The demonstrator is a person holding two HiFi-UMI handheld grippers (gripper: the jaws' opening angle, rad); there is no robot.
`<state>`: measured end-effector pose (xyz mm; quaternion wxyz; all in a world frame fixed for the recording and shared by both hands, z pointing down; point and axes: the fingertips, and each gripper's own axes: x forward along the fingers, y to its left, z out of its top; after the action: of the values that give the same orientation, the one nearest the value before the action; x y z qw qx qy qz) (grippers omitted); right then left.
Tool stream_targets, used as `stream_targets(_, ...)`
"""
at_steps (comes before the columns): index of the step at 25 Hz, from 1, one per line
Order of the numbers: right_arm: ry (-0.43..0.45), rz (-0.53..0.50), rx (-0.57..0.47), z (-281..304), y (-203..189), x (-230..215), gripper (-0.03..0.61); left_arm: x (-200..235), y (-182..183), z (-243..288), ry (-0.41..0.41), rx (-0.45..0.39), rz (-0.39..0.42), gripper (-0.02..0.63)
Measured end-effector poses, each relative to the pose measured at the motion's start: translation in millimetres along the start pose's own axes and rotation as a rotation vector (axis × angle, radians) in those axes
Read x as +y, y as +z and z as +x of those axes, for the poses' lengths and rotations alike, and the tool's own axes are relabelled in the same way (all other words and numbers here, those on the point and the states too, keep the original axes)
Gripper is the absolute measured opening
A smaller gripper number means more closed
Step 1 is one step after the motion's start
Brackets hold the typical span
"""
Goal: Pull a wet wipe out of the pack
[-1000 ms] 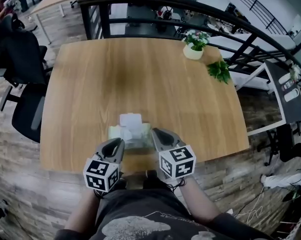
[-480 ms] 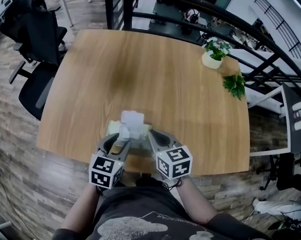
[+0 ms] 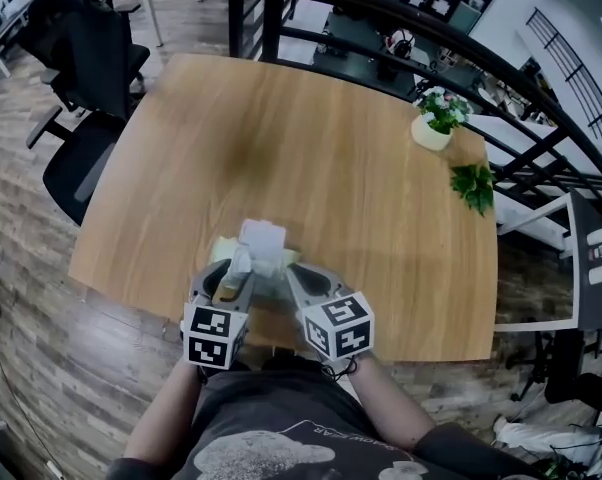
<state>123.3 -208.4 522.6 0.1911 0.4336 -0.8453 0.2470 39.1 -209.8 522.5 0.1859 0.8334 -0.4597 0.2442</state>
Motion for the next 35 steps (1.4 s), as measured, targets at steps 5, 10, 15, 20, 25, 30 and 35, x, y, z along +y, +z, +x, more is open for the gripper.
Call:
stream_targets(5,0.027,-0.025,0.023,4,-6,2,0.026,7,-1,0,0.029,-0.006,-0.053,0.172)
stream_targets(10,0.063,-0.058,0.018,9,-3,7,0.026,15,1,-3,0.067,-0.016,-0.079,0.05)
stream_targets(15,0.12,-0.084,0.049,17,-8,16,0.028,14,2,-2,0.052,-0.018,-0.08,0.02)
stream_targets(20,0.164,-0.111,0.057,24,-6,25,0.092,13,3,-2,0.042,-0.019,-0.086,0.015)
stream_targets(25,0.194,-0.158,0.091,33,-8,36,0.13,16,2,-2,0.038,-0.021,-0.117,0.015)
stream_targets(30,0.158,-0.26,0.129,40,-10,34,0.13,17,3,-4,0.034,-0.02,-0.12,0.014)
stream_targets(35,0.153,-0.241,0.144,44,-11,31,0.13,18,4,-2,0.029,-0.02,-0.119,0.014)
